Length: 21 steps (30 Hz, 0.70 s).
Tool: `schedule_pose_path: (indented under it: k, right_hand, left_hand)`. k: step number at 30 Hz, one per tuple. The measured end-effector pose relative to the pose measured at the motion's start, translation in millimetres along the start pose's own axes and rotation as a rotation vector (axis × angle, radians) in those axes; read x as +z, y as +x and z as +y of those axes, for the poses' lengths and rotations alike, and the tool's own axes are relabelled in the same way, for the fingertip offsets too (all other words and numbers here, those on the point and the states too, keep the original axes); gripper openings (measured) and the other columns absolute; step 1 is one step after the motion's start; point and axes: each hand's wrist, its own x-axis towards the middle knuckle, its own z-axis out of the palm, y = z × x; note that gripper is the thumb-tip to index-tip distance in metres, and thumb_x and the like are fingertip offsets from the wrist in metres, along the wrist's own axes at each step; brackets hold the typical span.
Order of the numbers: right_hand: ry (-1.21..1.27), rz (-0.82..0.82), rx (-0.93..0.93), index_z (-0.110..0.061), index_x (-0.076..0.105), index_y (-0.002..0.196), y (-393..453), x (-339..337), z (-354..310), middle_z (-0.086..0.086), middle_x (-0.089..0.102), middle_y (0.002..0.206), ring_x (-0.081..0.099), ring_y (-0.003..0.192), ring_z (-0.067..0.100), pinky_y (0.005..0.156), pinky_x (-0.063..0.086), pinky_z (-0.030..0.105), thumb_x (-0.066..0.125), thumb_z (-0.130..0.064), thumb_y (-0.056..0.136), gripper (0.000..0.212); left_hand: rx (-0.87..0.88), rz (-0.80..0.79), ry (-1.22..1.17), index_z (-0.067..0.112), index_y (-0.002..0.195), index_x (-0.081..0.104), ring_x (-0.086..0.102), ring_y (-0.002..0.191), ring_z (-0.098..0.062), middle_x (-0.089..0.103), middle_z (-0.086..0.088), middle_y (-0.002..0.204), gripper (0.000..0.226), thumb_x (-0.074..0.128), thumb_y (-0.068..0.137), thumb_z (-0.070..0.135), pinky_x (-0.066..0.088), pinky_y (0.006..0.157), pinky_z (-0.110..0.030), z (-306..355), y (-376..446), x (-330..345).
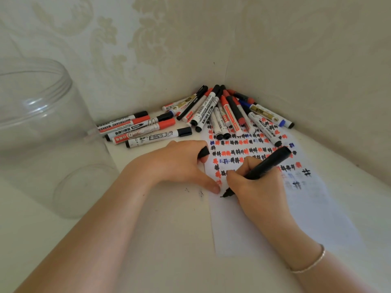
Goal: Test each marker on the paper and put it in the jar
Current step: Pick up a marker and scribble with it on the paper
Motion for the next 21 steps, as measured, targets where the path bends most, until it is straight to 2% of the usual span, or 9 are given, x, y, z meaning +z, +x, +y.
schedule_pose_path:
  k: [4, 7, 10, 13, 18, 21]
  right_hand:
    - [-0.005, 0.0, 0.005, 0.013, 0.046, 0.072, 1.6, -1.4, 0.5, 0.017, 0.049, 0.06, 0.037, 0.046, 0.013, 0.038, 0.033, 0.017, 0.063, 0.0, 0.075, 0.021]
    - [0.027, -0.029, 0.041, 0.013, 0.046, 0.071, 1.3, -1.1, 0.3, 0.017, 0.046, 0.053, 0.04, 0.037, 0.015, 0.036, 0.034, 0.018, 0.064, 0.0, 0.076, 0.023]
    - [0.002, -0.014, 0.015, 0.012, 0.047, 0.071, 0.7, 0.1, 0.8, 0.026, 0.046, 0.058, 0.042, 0.044, 0.016, 0.04, 0.036, 0.021, 0.065, -0.001, 0.075, 0.022]
    - [-0.018, 0.001, 0.005, 0.012, 0.049, 0.072, 1.4, -0.9, 1.0, 0.019, 0.047, 0.061, 0.039, 0.047, 0.011, 0.04, 0.036, 0.015, 0.063, 0.0, 0.077, 0.02]
    - [0.023, -0.015, 0.037, 0.012, 0.05, 0.071, 1.6, -1.0, -0.2, 0.015, 0.05, 0.053, 0.042, 0.038, 0.015, 0.037, 0.036, 0.018, 0.065, 0.0, 0.076, 0.02]
    - [0.017, -0.012, 0.034, 0.012, 0.05, 0.071, 2.0, 0.0, 1.3, 0.015, 0.048, 0.053, 0.041, 0.04, 0.017, 0.037, 0.035, 0.019, 0.065, 0.0, 0.075, 0.02]
  left_hand:
    - [0.005, -0.013, 0.004, 0.031, 0.076, 0.039, 0.038, 0.068, -0.007, 0.044, 0.012, 0.078, 0.055, 0.08, 0.056, 0.062, 0.029, 0.058, -0.025, 1.6, -0.6, -0.5]
    - [0.011, -0.01, 0.013, 0.03, 0.076, 0.039, 0.037, 0.068, -0.008, 0.044, 0.011, 0.077, 0.056, 0.079, 0.055, 0.063, 0.028, 0.058, -0.026, 1.8, -0.1, -0.5]
    - [0.002, -0.017, 0.001, 0.031, 0.077, 0.041, 0.04, 0.07, -0.008, 0.046, 0.011, 0.08, 0.056, 0.08, 0.054, 0.064, 0.03, 0.059, -0.026, 1.1, 0.9, -0.8]
    - [-0.008, -0.027, -0.003, 0.032, 0.078, 0.041, 0.041, 0.072, -0.008, 0.047, 0.012, 0.081, 0.056, 0.079, 0.054, 0.065, 0.031, 0.059, -0.026, 0.0, 1.3, -0.5]
    - [-0.009, -0.025, 0.003, 0.033, 0.077, 0.041, 0.04, 0.072, -0.008, 0.046, 0.012, 0.081, 0.056, 0.079, 0.053, 0.066, 0.03, 0.059, -0.026, -1.3, 1.7, -0.3]
    - [-0.013, -0.024, 0.003, 0.033, 0.078, 0.042, 0.042, 0.074, -0.009, 0.048, 0.012, 0.083, 0.057, 0.079, 0.051, 0.067, 0.032, 0.06, -0.026, -1.7, 2.3, -0.2]
